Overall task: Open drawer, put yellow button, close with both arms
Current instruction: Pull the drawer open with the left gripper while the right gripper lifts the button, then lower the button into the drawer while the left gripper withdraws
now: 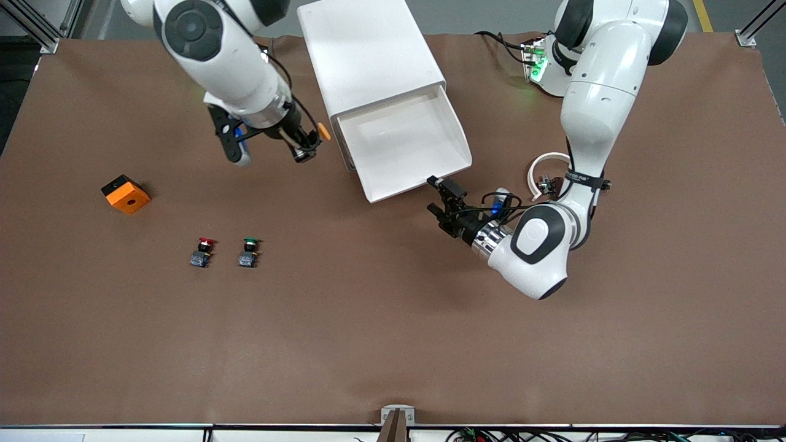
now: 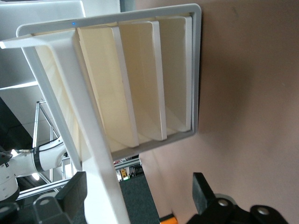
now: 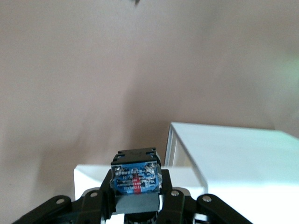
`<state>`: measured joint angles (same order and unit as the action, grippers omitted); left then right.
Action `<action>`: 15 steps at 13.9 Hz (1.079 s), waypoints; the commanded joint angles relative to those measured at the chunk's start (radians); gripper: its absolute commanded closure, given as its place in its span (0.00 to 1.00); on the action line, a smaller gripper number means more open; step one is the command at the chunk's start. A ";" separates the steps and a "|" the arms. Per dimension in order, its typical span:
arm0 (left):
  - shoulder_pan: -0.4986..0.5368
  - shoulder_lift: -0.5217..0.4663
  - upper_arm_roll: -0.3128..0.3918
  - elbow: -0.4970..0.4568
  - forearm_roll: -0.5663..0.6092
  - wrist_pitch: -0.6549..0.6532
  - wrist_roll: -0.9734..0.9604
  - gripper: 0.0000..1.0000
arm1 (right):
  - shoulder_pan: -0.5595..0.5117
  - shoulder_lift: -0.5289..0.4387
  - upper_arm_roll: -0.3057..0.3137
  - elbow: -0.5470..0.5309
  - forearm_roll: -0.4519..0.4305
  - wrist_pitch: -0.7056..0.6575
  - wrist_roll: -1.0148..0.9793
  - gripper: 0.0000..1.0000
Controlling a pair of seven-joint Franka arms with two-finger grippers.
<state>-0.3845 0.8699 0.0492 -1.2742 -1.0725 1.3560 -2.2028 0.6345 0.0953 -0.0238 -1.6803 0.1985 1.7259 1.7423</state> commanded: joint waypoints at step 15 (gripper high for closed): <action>0.228 -0.201 0.084 0.065 0.337 0.003 0.679 0.00 | 0.332 0.395 -0.019 0.353 -0.129 0.115 0.526 1.00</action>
<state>-0.1471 0.7299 0.0933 -1.1962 -0.8108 1.3558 -1.6363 0.9499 0.4360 -0.0286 -1.3946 0.0912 1.8384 2.2333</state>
